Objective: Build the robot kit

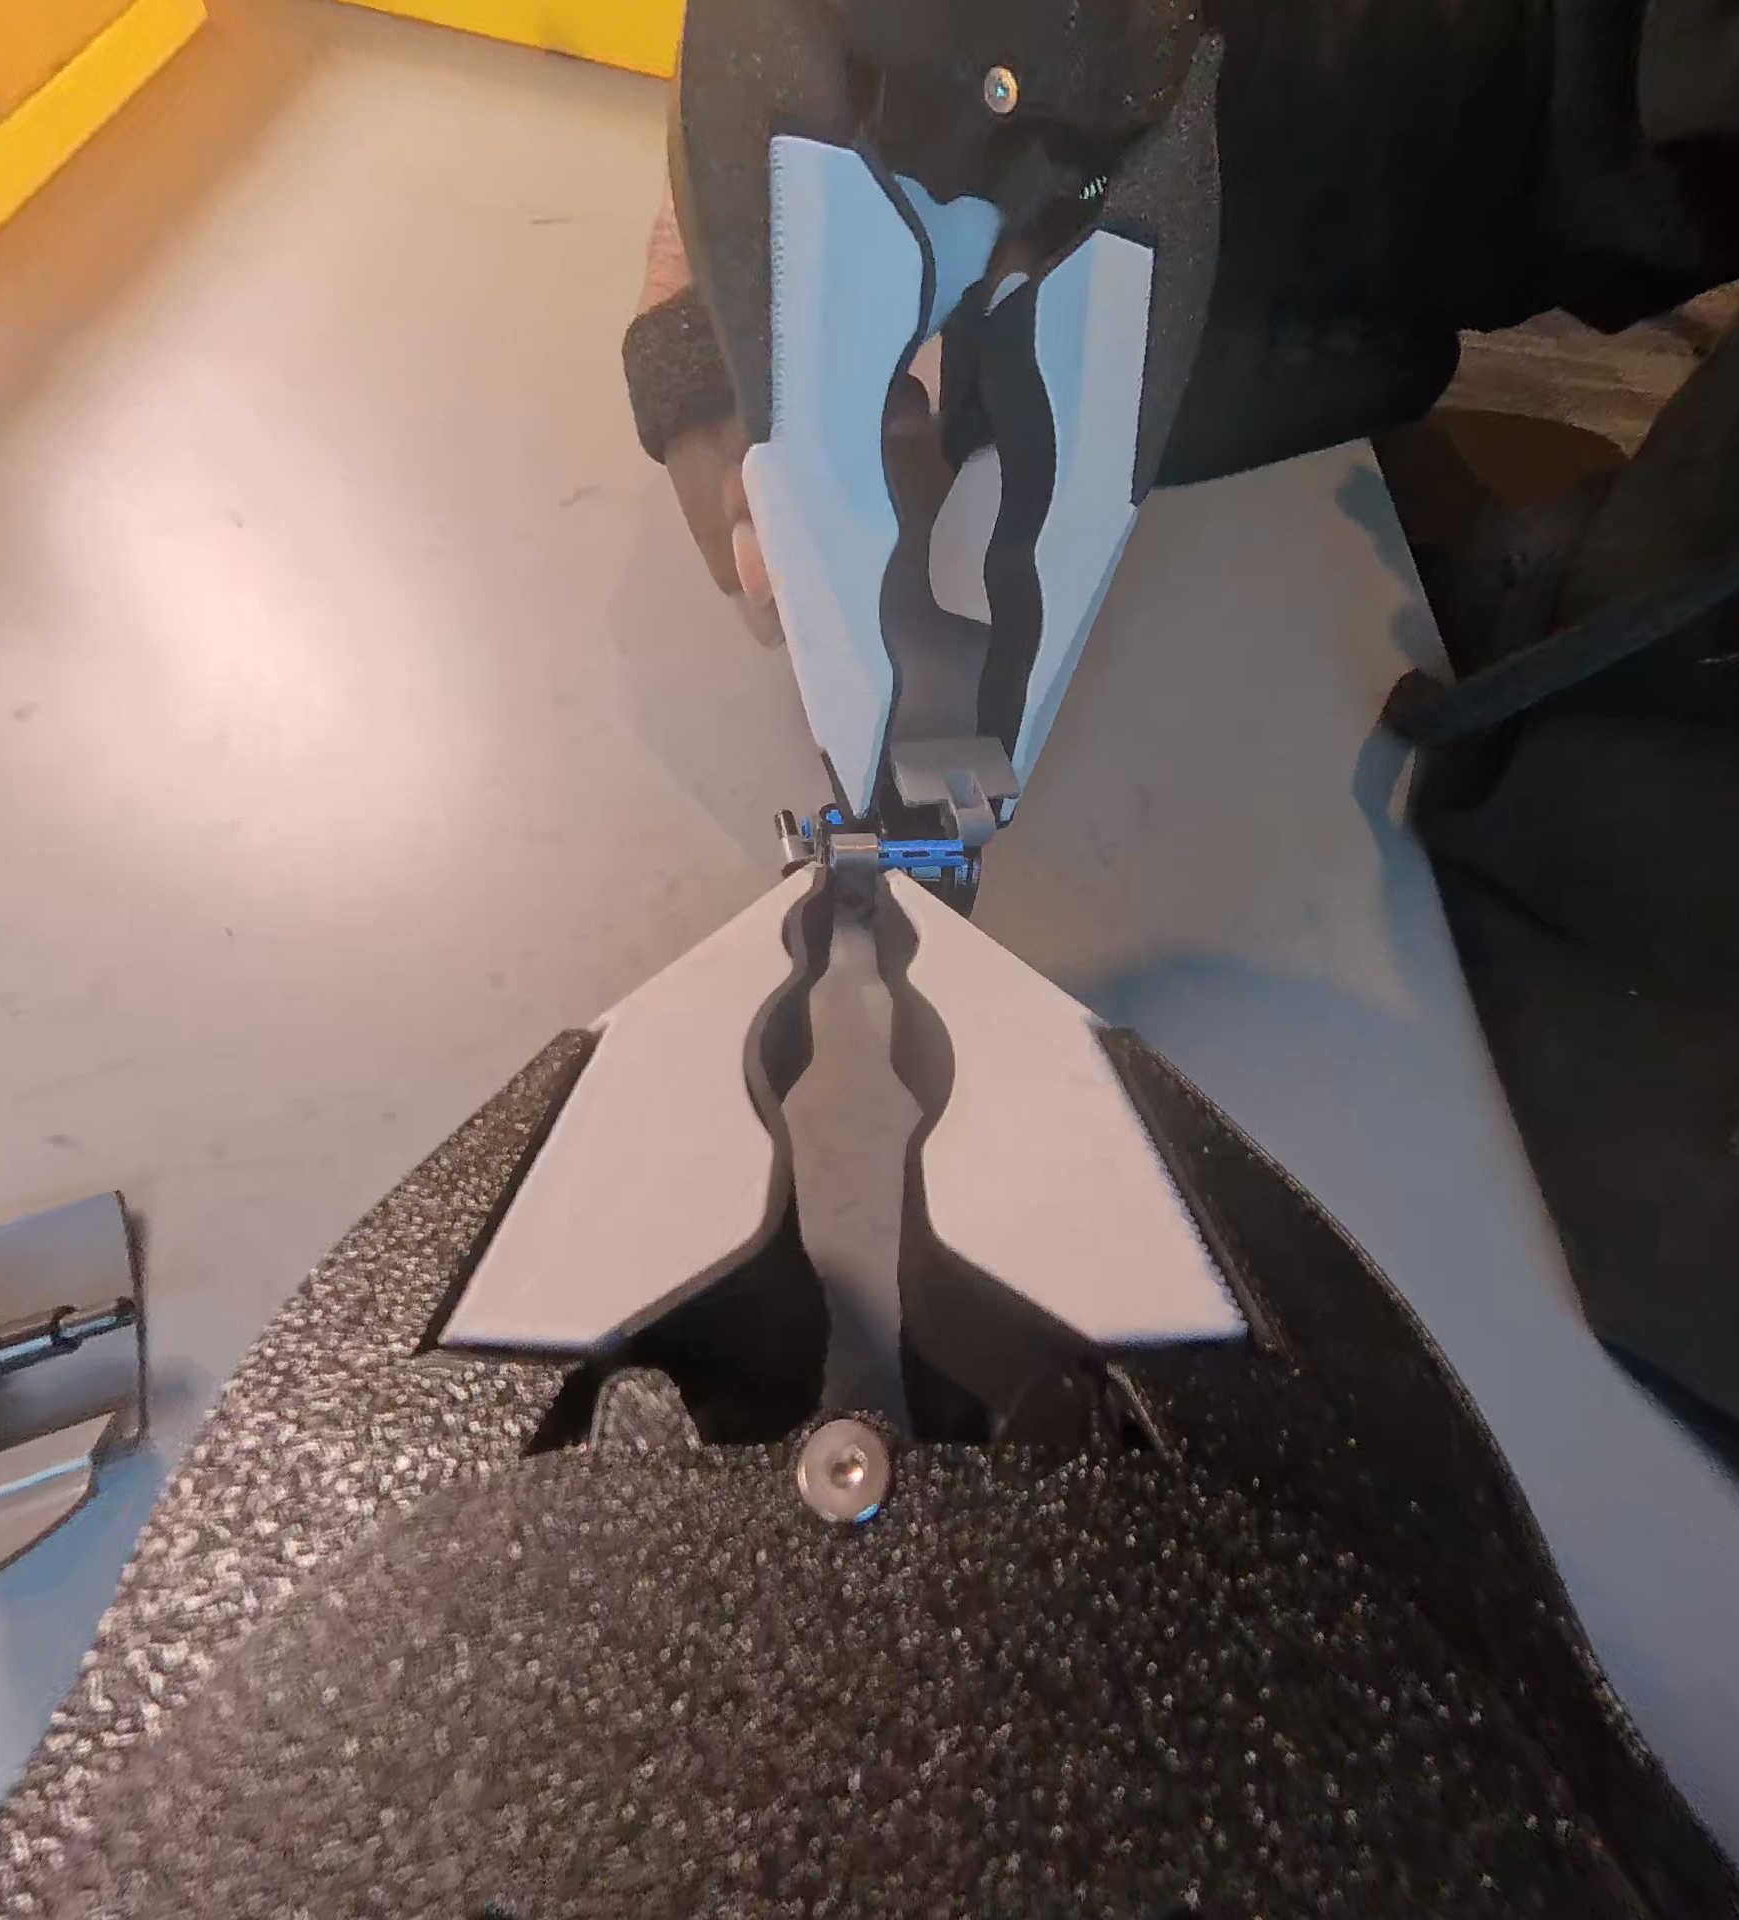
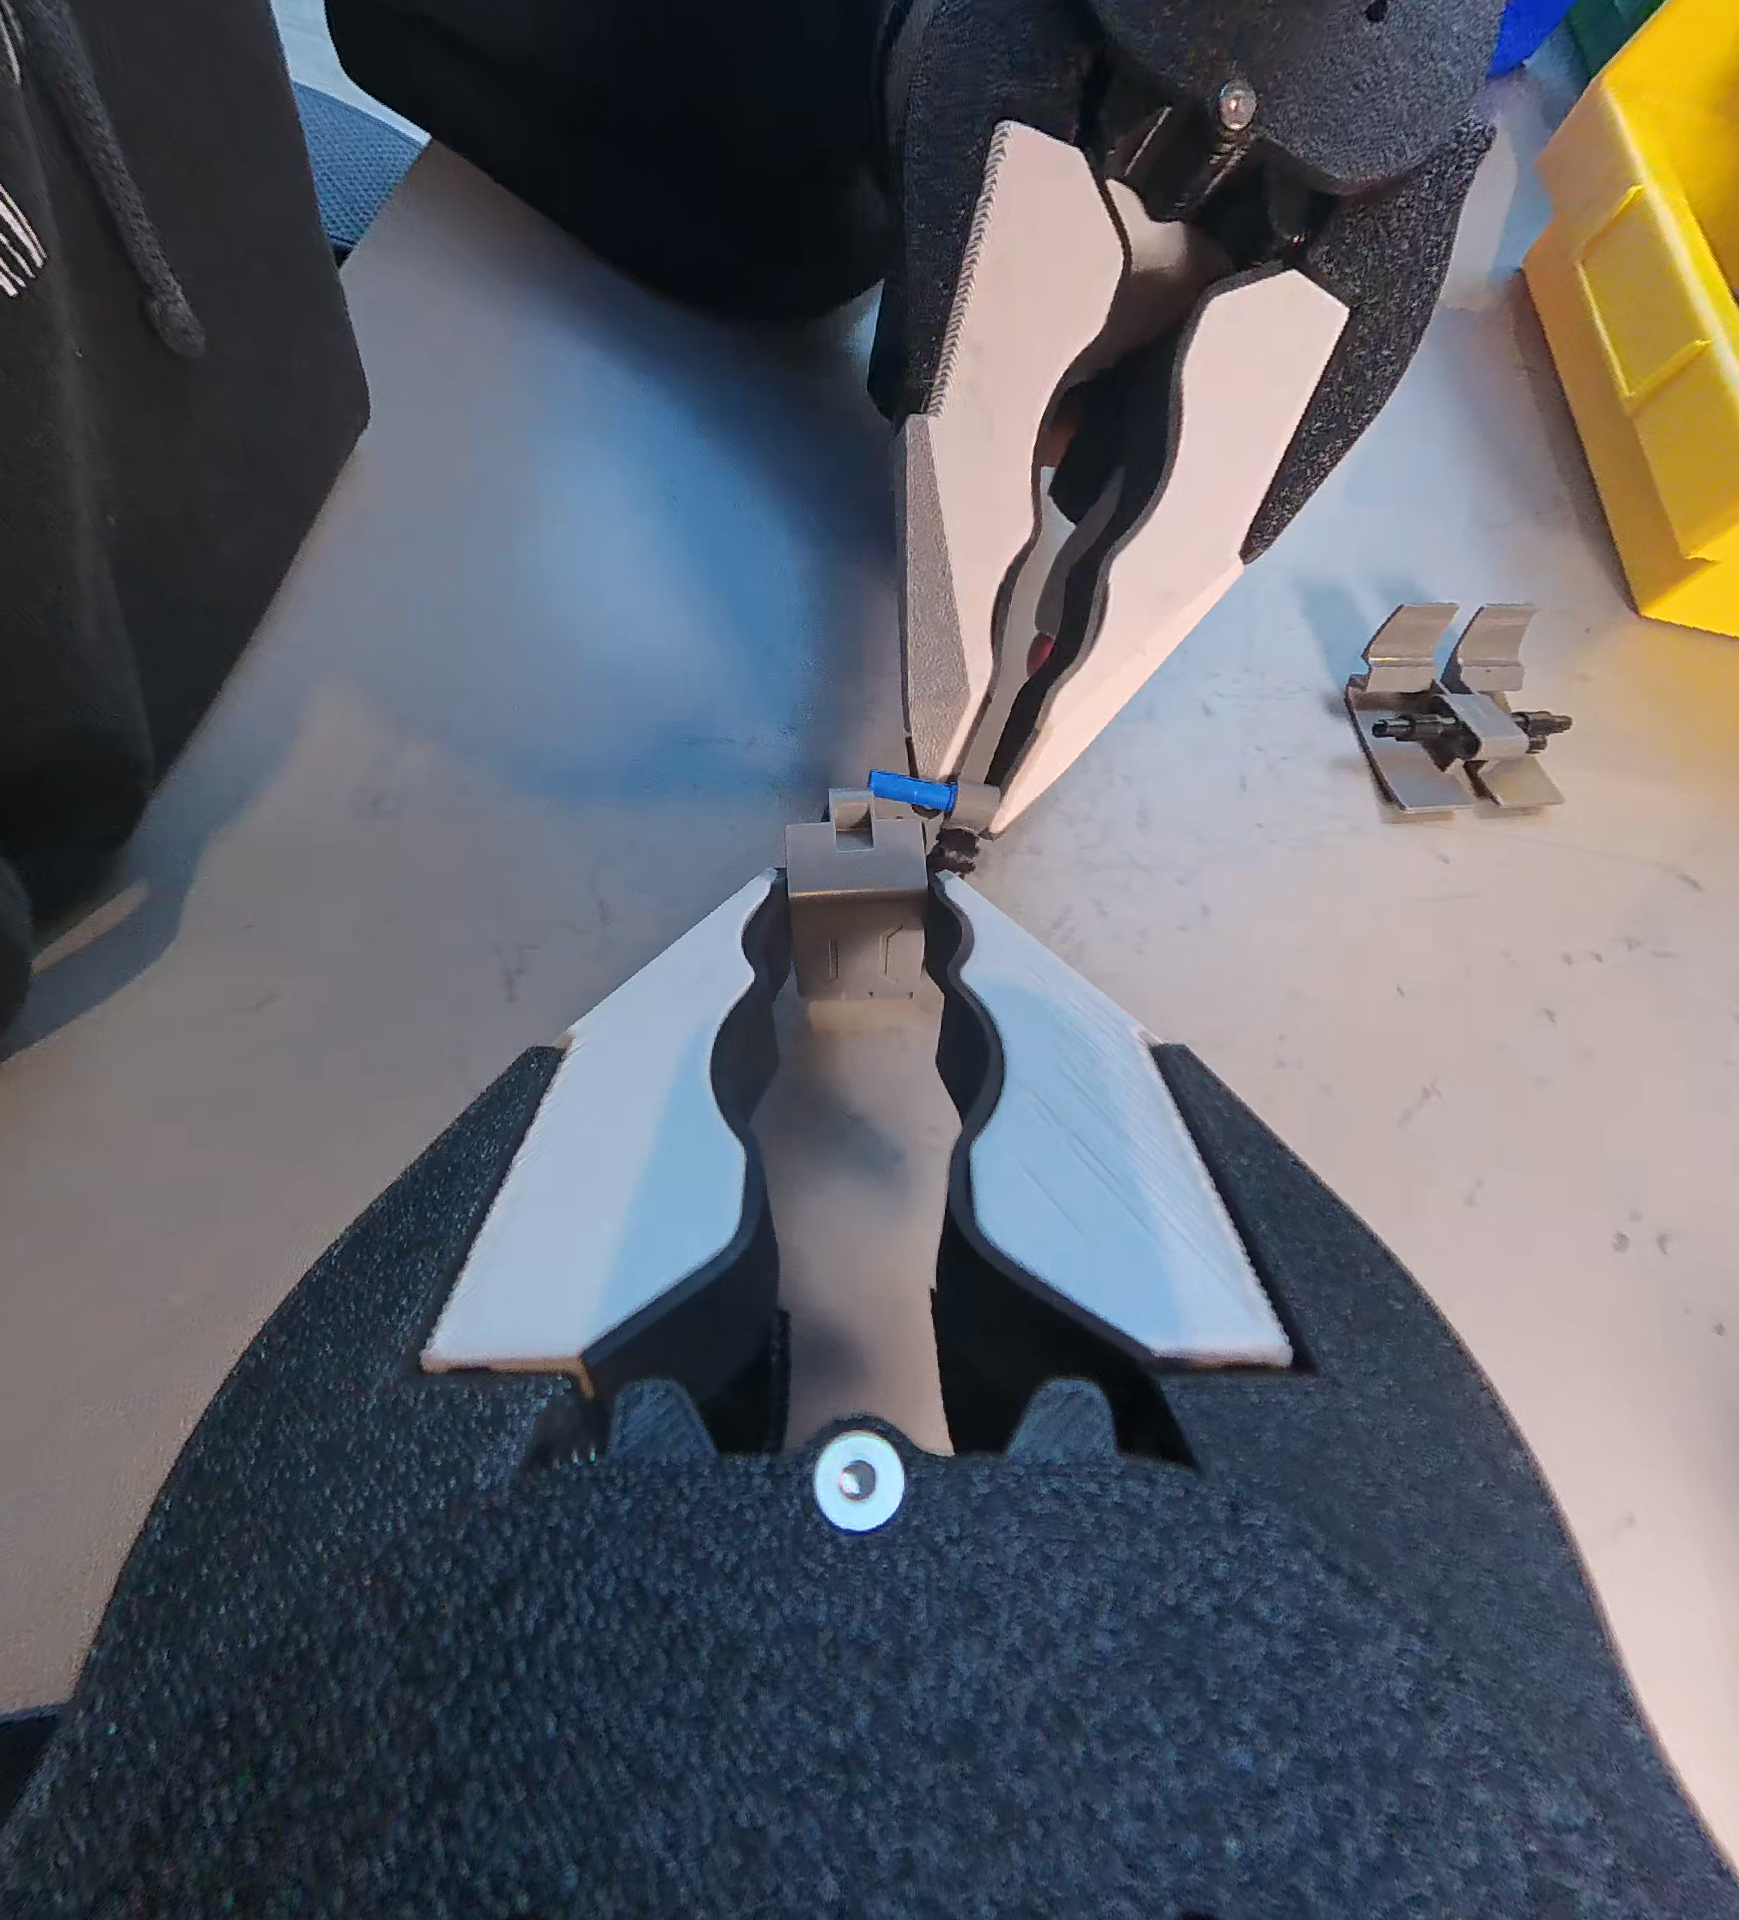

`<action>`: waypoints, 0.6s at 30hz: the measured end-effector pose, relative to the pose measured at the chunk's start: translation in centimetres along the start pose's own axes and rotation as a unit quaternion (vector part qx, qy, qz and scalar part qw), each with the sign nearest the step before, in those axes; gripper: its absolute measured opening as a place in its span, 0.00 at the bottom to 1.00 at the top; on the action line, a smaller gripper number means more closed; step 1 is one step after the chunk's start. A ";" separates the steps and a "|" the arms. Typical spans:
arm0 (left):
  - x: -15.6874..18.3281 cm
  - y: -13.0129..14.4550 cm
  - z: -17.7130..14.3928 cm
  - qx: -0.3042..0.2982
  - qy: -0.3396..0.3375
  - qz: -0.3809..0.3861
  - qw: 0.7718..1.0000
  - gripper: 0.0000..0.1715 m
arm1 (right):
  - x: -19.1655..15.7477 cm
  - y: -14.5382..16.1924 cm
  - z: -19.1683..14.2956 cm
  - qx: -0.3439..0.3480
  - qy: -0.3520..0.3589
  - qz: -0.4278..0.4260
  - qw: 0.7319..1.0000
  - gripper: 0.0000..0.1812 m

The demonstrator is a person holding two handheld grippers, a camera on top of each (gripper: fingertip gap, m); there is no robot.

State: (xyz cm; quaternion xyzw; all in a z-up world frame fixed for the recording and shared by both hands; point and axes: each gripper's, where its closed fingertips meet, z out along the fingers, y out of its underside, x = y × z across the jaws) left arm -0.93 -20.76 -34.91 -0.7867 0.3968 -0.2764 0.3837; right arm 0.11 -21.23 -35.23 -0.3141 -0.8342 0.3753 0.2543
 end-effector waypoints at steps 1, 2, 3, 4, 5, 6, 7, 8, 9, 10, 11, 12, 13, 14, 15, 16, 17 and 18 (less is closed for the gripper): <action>0.0 -0.1 0.0 -0.001 -0.003 -0.007 1.000 0.04 | 0.0 0.0 0.0 0.000 0.000 0.001 1.000 0.14; -0.1 -0.1 0.0 -0.004 -0.006 -0.011 1.000 0.03 | 0.0 0.0 0.0 -0.001 0.000 0.002 1.000 0.14; -0.1 -0.1 0.1 -0.006 -0.010 -0.013 1.000 0.04 | 0.1 0.0 0.0 0.000 0.000 0.005 1.000 0.14; -0.2 -0.1 0.1 -0.008 -0.015 -0.017 1.000 0.03 | 0.1 0.1 -0.1 0.001 0.000 0.007 1.000 0.14; -0.2 -0.1 0.1 -0.009 -0.022 -0.021 1.000 0.03 | 0.1 0.1 -0.1 0.001 0.001 0.010 1.000 0.14; -0.3 -0.1 0.1 -0.011 -0.029 -0.026 0.999 0.03 | 0.2 0.1 -0.1 0.001 0.002 0.014 1.000 0.14; -0.4 -0.2 0.2 -0.013 -0.036 -0.030 0.999 0.03 | 0.3 0.2 -0.1 0.002 0.003 0.018 1.000 0.14; -0.5 -0.1 0.2 -0.015 -0.042 -0.030 0.999 0.03 | 0.3 0.2 -0.2 0.004 0.002 0.023 1.000 0.14; -0.5 -0.1 0.3 -0.017 -0.047 -0.032 0.998 0.03 | 0.3 0.2 -0.2 0.007 0.000 0.026 1.000 0.14; -0.6 -0.1 0.4 -0.019 -0.052 -0.035 0.998 0.03 | 0.3 0.2 -0.2 0.009 -0.001 0.029 1.000 0.14; -0.6 -0.1 0.4 -0.021 -0.058 -0.036 0.997 0.03 | 0.4 0.3 -0.2 0.011 -0.002 0.032 0.999 0.14; -0.8 -0.1 0.5 -0.023 -0.066 -0.036 0.997 0.03 | 0.4 0.3 -0.3 0.012 -0.001 0.033 0.999 0.14; -0.9 -0.1 0.6 -0.025 -0.076 -0.035 0.996 0.03 | 0.5 0.3 -0.3 0.013 0.000 0.036 0.999 0.14; -1.0 -0.1 0.6 -0.027 -0.088 -0.033 0.995 0.03 | 0.6 0.3 -0.3 0.014 0.002 0.040 0.999 0.14; -1.1 -0.1 0.6 -0.029 -0.100 -0.033 0.994 0.03 | 0.7 0.4 -0.3 0.014 0.003 0.044 0.999 0.14; -1.2 -0.2 0.6 -0.030 -0.111 -0.037 0.993 0.03 | 0.8 0.5 -0.4 0.013 0.006 0.049 0.999 0.14; -1.4 -0.2 0.7 -0.030 -0.121 -0.043 0.991 0.03 | 0.9 0.5 -0.4 0.012 0.008 0.050 0.999 0.14; -1.5 -0.3 0.7 -0.031 -0.131 -0.045 0.990 0.03 | 1.0 0.6 -0.5 0.011 0.011 0.050 0.999 0.14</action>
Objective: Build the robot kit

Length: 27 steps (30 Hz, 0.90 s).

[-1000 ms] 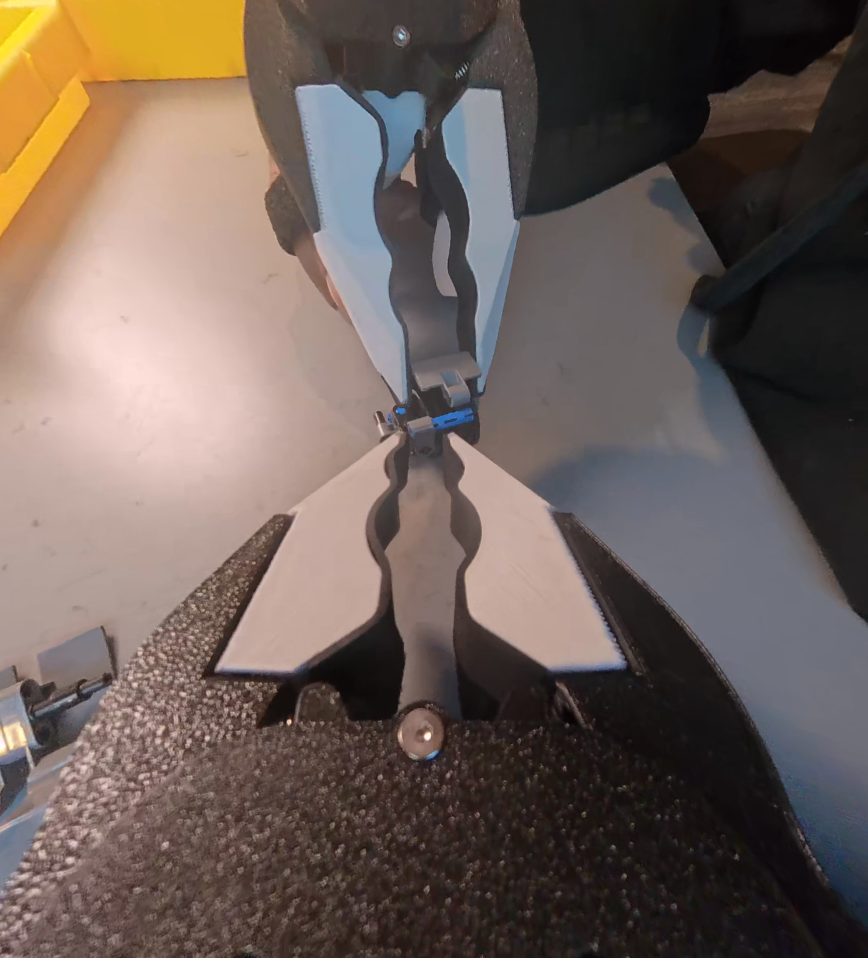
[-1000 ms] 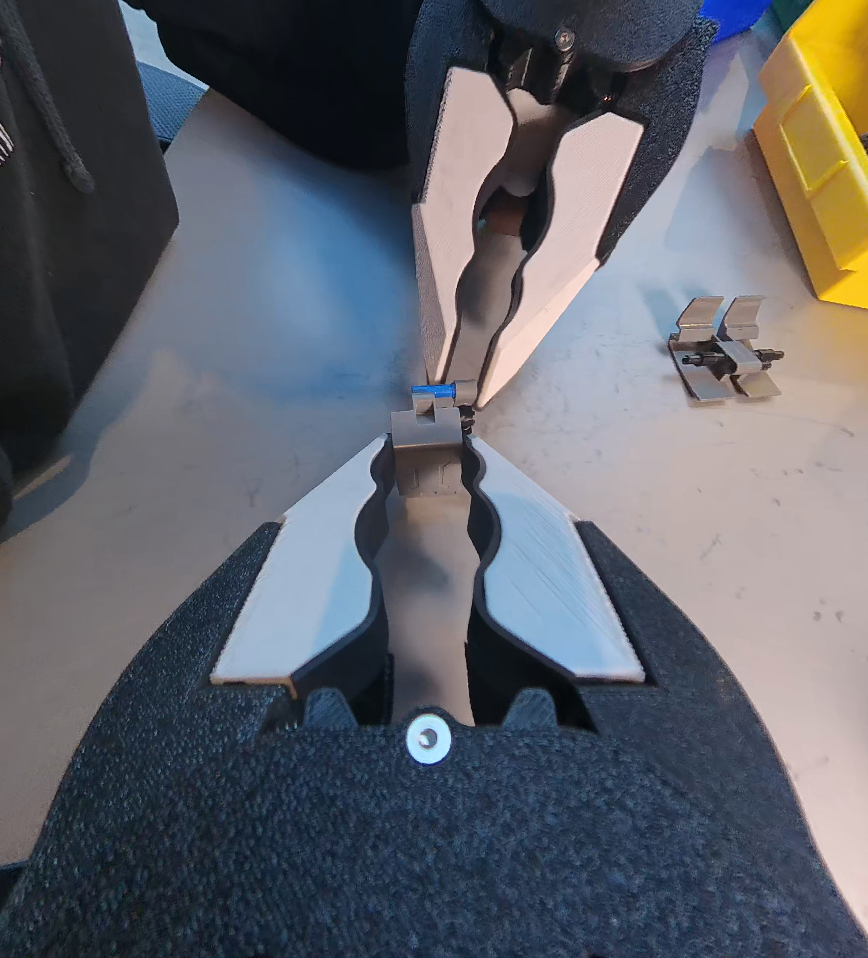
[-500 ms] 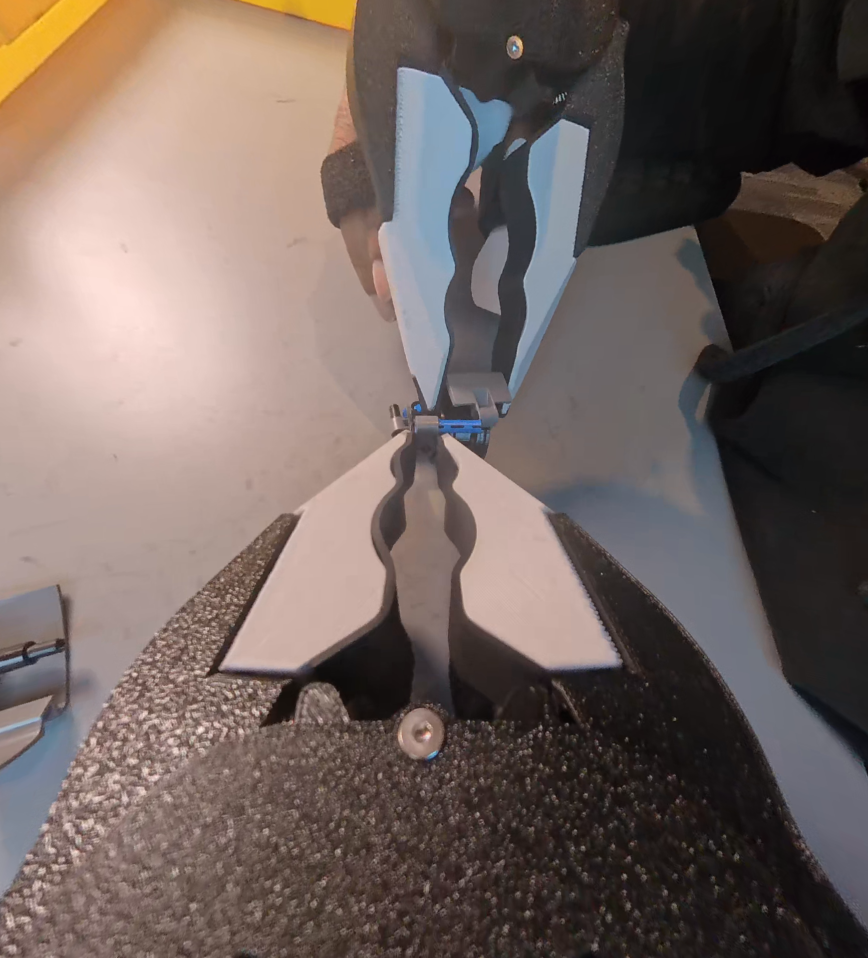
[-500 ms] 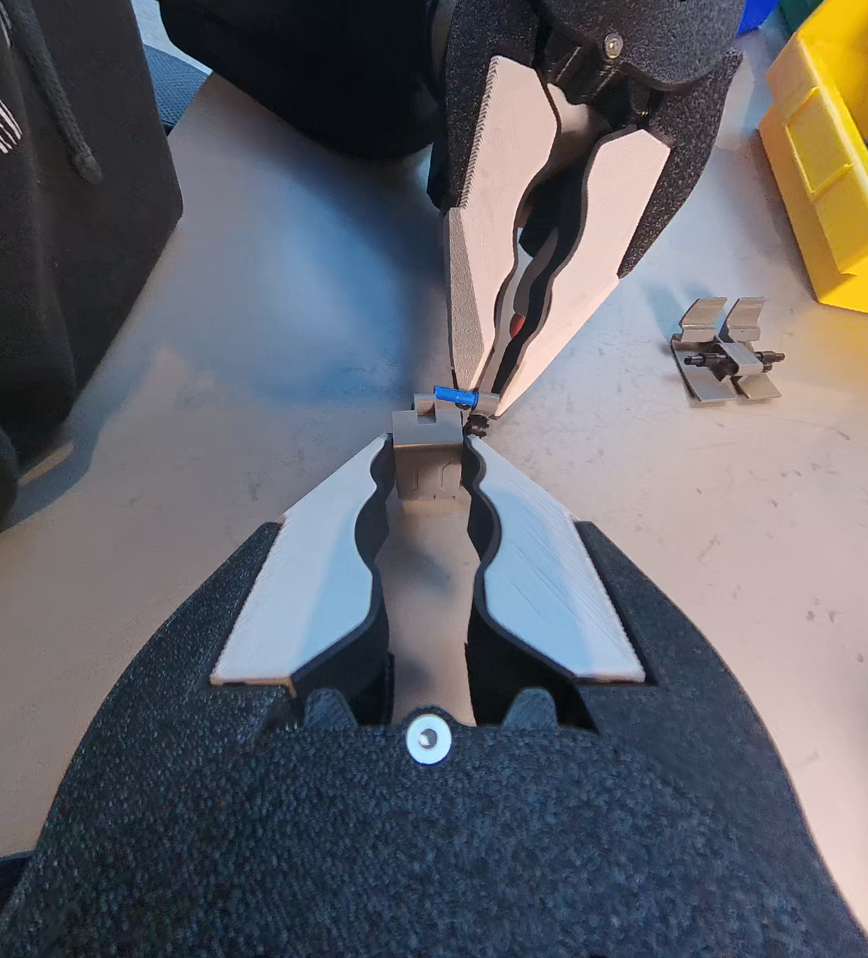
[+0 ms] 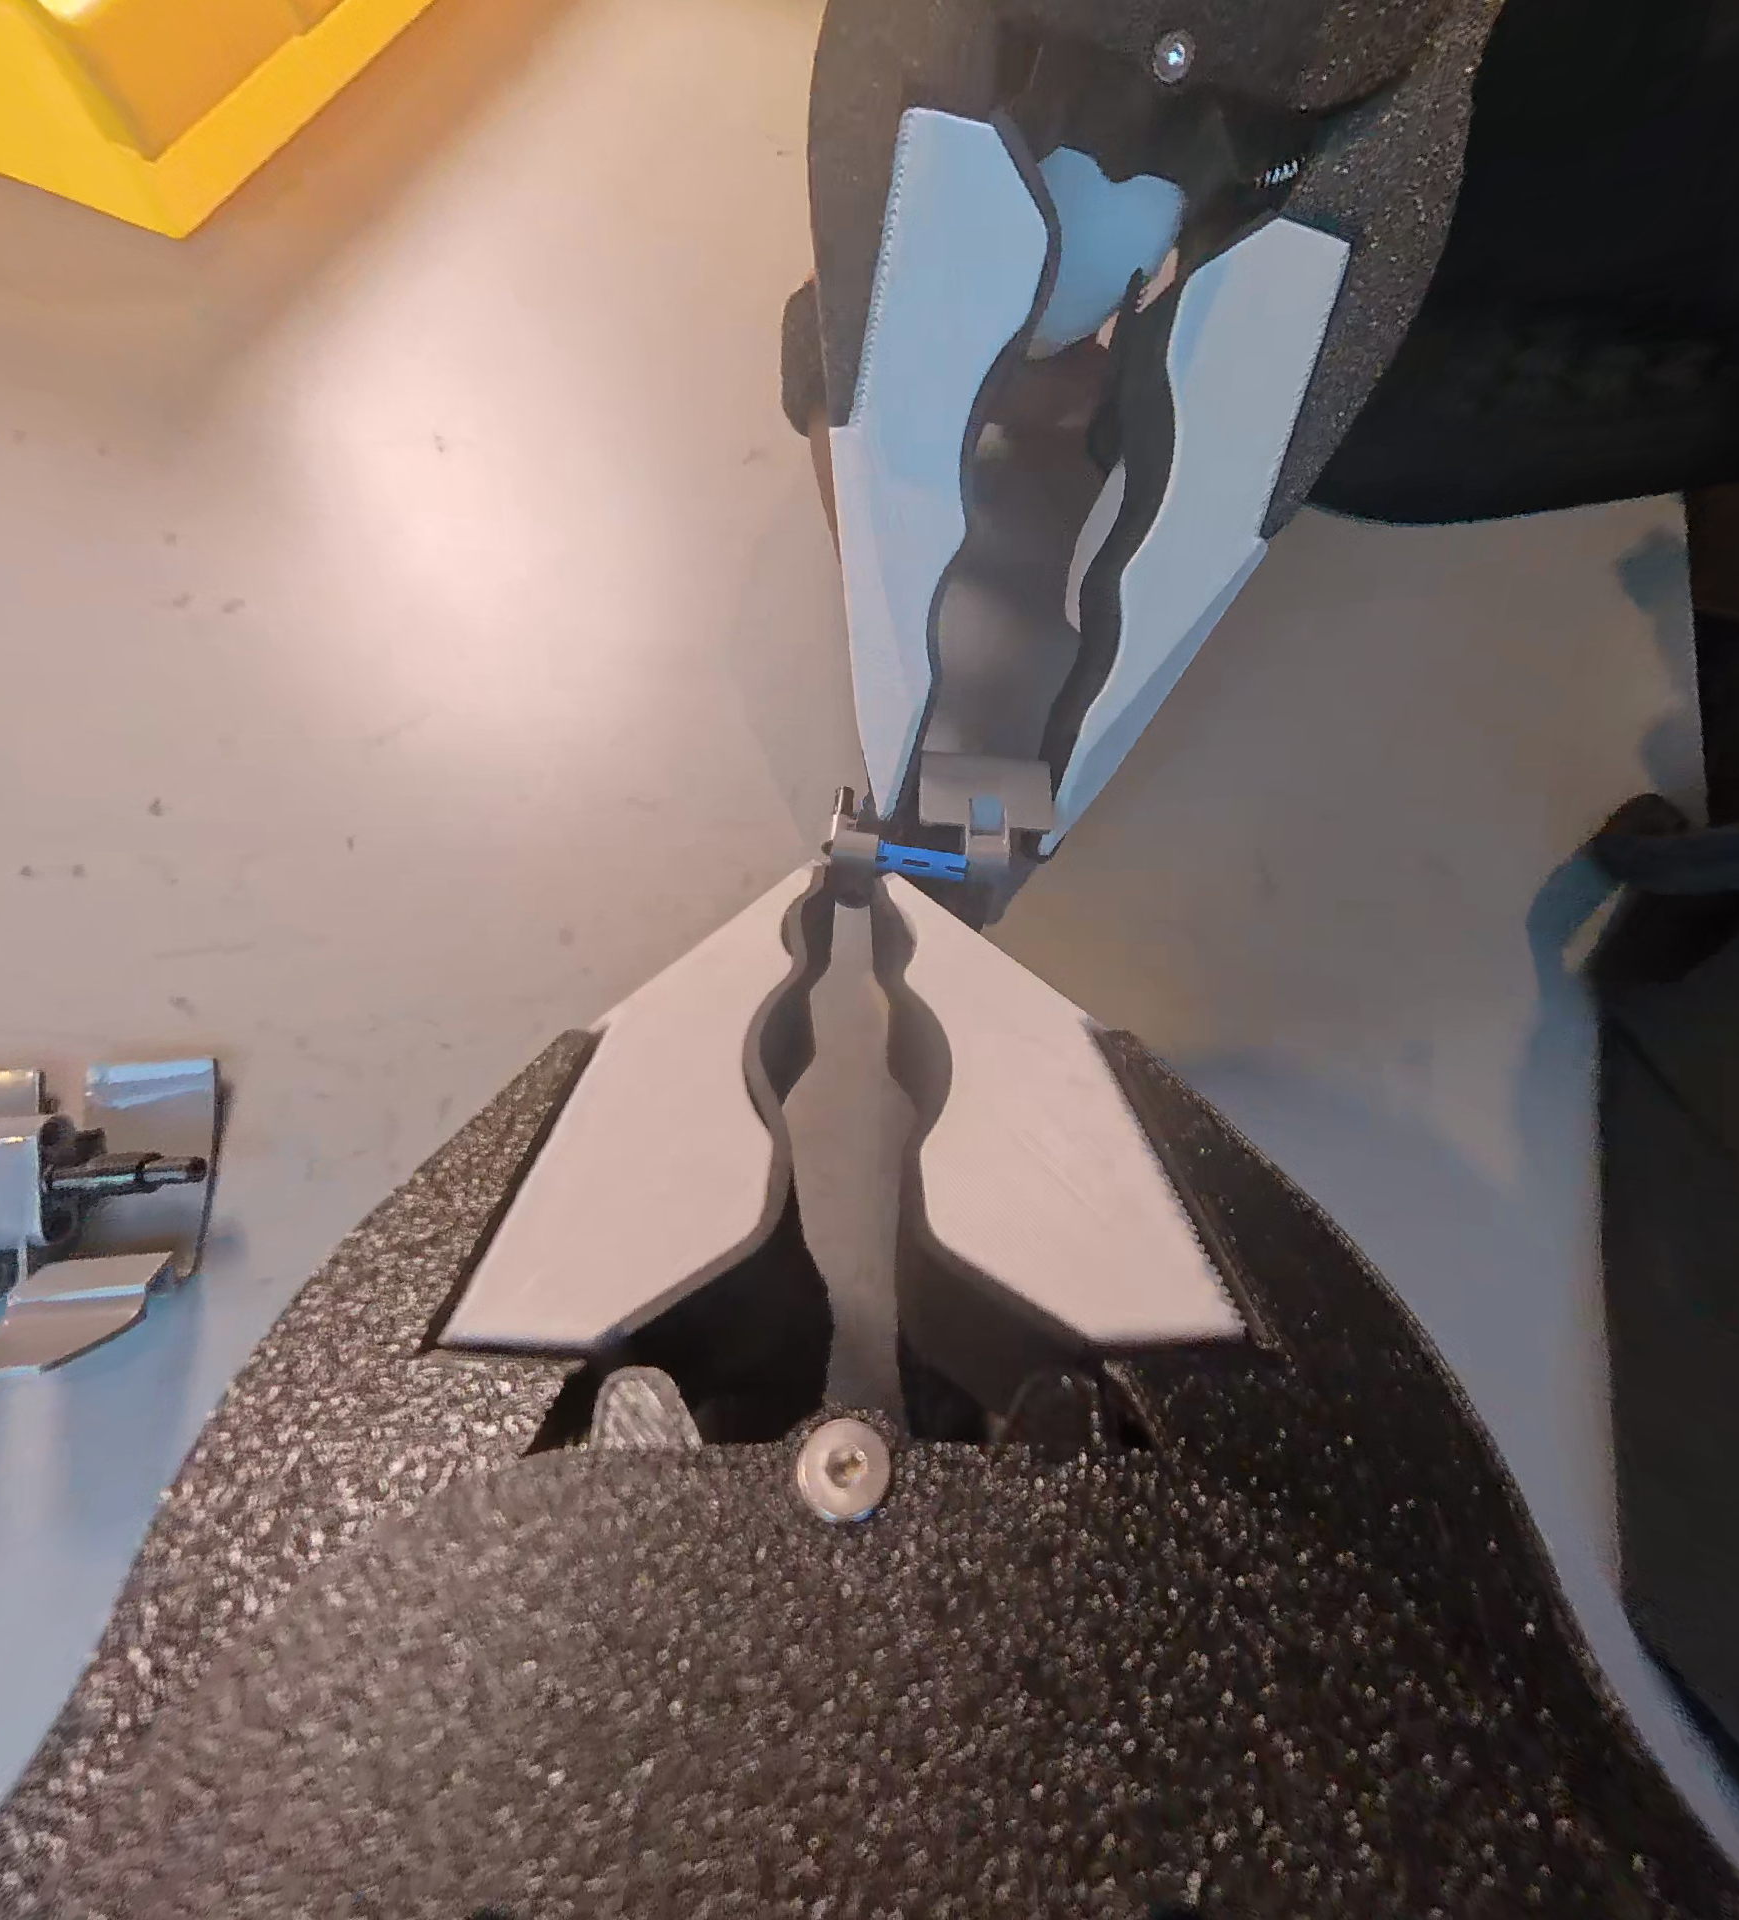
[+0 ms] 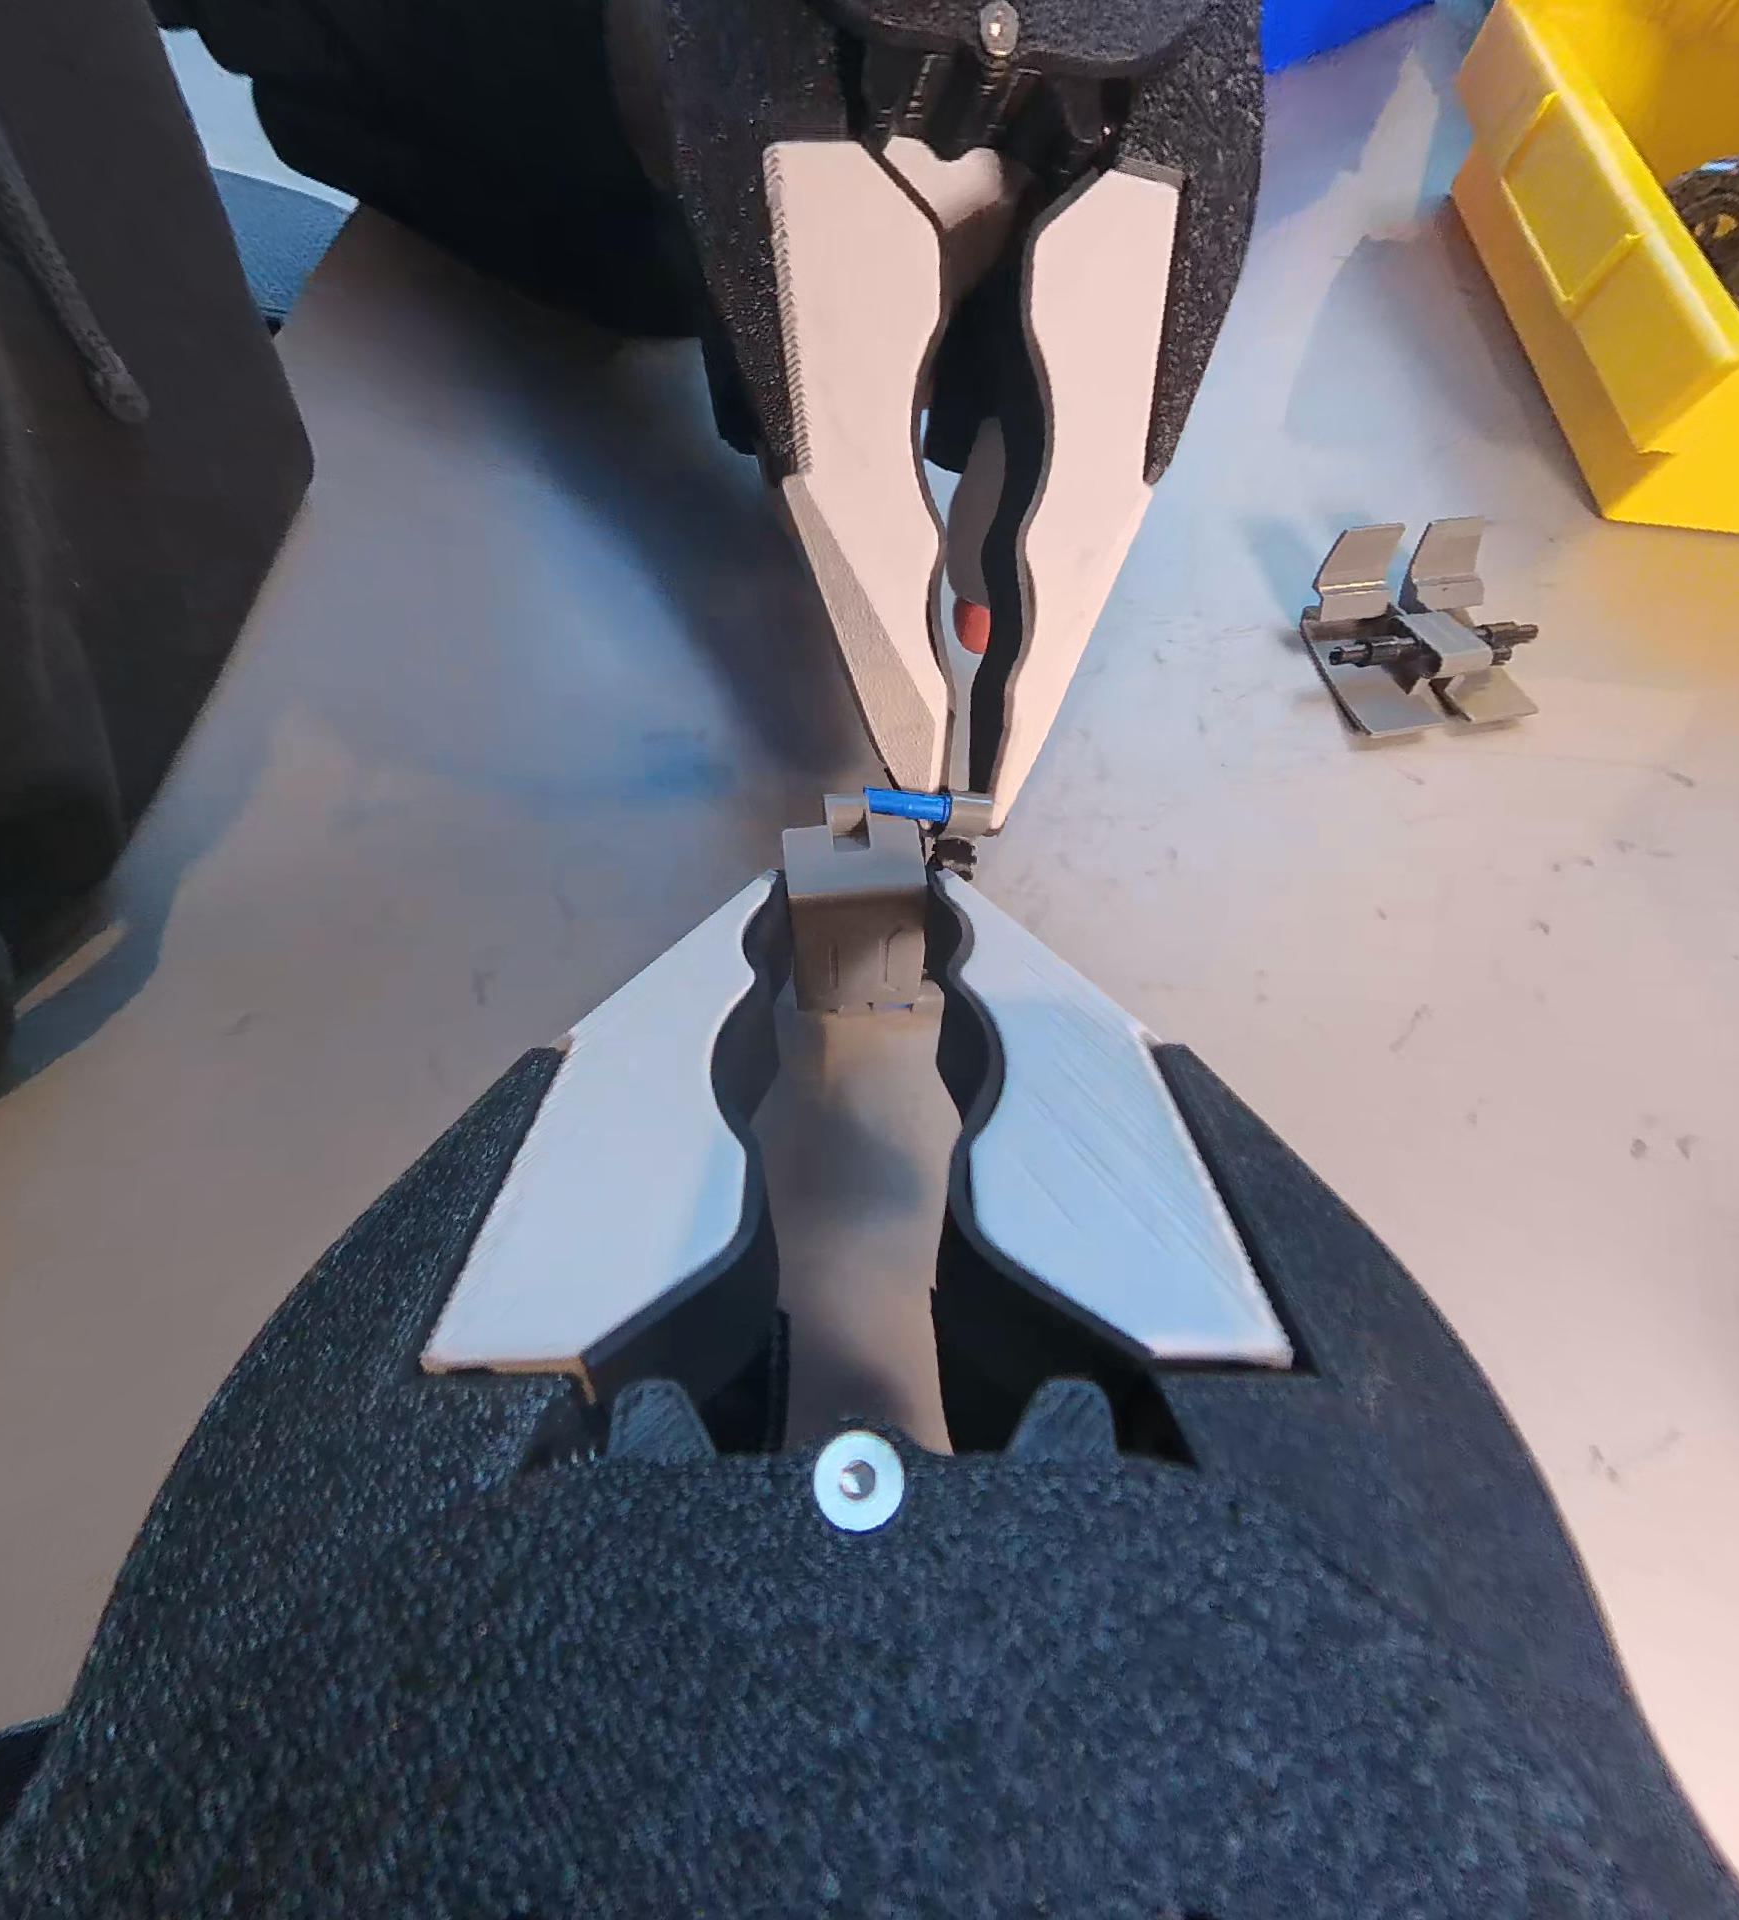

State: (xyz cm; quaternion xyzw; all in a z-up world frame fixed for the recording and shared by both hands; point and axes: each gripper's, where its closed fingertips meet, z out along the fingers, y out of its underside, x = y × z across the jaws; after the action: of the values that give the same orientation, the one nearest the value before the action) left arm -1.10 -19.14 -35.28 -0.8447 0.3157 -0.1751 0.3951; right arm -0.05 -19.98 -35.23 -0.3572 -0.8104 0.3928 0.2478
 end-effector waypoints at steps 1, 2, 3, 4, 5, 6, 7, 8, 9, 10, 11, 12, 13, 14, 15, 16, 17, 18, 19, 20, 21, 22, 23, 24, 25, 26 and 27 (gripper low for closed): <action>-0.1 0.0 0.0 -0.001 -0.011 0.000 1.000 0.03 | 0.1 0.0 0.0 -0.001 0.002 0.002 1.000 0.14; -0.1 -0.1 0.1 -0.002 -0.020 0.000 1.000 0.03 | 0.1 0.0 0.0 0.001 0.002 0.006 1.000 0.14; -0.2 -0.1 0.1 -0.002 -0.028 0.000 1.000 0.03 | 0.2 0.1 0.0 0.002 0.004 0.007 1.000 0.14; -0.2 -0.1 0.1 -0.003 -0.037 0.000 0.999 0.03 | 0.2 0.1 -0.1 0.002 0.005 0.009 1.000 0.14; -0.3 -0.2 0.2 -0.005 -0.044 0.003 0.999 0.03 | 0.3 0.1 0.0 0.002 0.008 0.009 1.000 0.14; -0.4 -0.2 0.2 -0.006 -0.051 0.003 0.999 0.03 | 0.4 0.1 0.0 0.001 0.012 0.008 1.000 0.14; -0.5 -0.2 0.2 -0.006 -0.055 0.002 0.998 0.03 | 0.5 0.1 -0.1 0.000 0.014 0.009 1.000 0.14; -0.5 -0.3 0.3 -0.004 -0.058 -0.003 0.998 0.03 | 0.5 0.2 -0.1 -0.001 0.015 0.008 1.000 0.14; -0.6 -0.3 0.3 -0.004 -0.061 -0.005 0.998 0.03 | 0.6 0.2 -0.1 -0.001 0.017 0.009 1.000 0.14; -0.6 -0.3 0.3 -0.004 -0.066 -0.003 0.998 0.02 | 0.7 0.2 -0.1 0.000 0.019 0.012 1.000 0.14; -0.7 -0.4 0.3 -0.005 -0.073 -0.001 0.997 0.03 | 0.7 0.2 -0.1 0.002 0.020 0.016 1.000 0.14; -0.7 -0.4 0.3 -0.006 -0.079 0.003 0.997 0.03 | 0.7 0.2 -0.1 0.005 0.020 0.022 1.000 0.14; -0.7 -0.3 0.3 -0.007 -0.084 0.008 0.996 0.03 | 0.7 0.2 -0.1 0.008 0.020 0.025 0.999 0.14; -0.7 -0.3 0.3 -0.008 -0.090 0.012 0.996 0.03 | 0.7 0.2 -0.1 0.007 0.020 0.026 0.999 0.14; -0.7 -0.3 0.3 -0.010 -0.096 0.018 0.995 0.03 | 0.7 0.2 -0.1 0.007 0.021 0.027 0.999 0.14; -0.8 -0.3 0.3 -0.012 -0.100 0.022 0.995 0.03 | 0.7 0.2 -0.1 0.008 0.021 0.033 0.999 0.14; -0.8 -0.2 0.3 -0.013 -0.104 0.026 0.994 0.03 | 0.8 0.2 -0.1 0.007 0.021 0.036 0.999 0.14; -0.8 -0.3 0.3 -0.015 -0.109 0.030 0.994 0.03 | 0.8 0.2 -0.1 0.008 0.022 0.035 0.999 0.14; -0.9 -0.3 0.3 -0.016 -0.114 0.033 0.993 0.03 | 0.8 0.2 -0.1 0.008 0.023 0.038 0.999 0.14; -0.9 -0.3 0.3 -0.017 -0.118 0.035 0.992 0.03 | 0.9 0.2 -0.1 0.008 0.025 0.040 0.999 0.14; -1.0 -0.3 0.3 -0.017 -0.121 0.033 0.992 0.03 | 0.9 0.2 -0.1 0.008 0.027 0.042 0.999 0.14; -1.0 -0.3 0.3 -0.016 -0.124 0.031 0.992 0.03 | 1.0 0.2 -0.1 0.008 0.028 0.046 0.999 0.14; -1.0 -0.2 0.3 -0.016 -0.128 0.031 0.991 0.03 | 1.0 0.2 0.0 0.008 0.030 0.049 0.998 0.14; -1.1 -0.2 0.3 -0.016 -0.130 0.029 0.991 0.03 | 1.0 0.1 0.0 0.007 0.031 0.050 0.998 0.14; -1.0 -0.1 0.3 -0.015 -0.129 0.025 0.991 0.03 | 1.0 0.1 0.0 0.008 0.032 0.051 0.998 0.14; -1.0 -0.1 0.2 -0.013 -0.127 0.021 0.992 0.03 | 0.9 0.1 0.1 0.008 0.031 0.052 0.998 0.14; -0.9 0.0 0.2 -0.012 -0.121 0.019 0.992 0.03 | 0.8 0.0 0.1 0.009 0.028 0.050 0.998 0.14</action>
State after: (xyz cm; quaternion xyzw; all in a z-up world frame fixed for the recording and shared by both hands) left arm -1.60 -18.44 -35.44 -0.8581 0.2837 -0.0601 0.4238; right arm -0.60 -19.39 -35.20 -0.4058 -0.7809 0.4013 0.2538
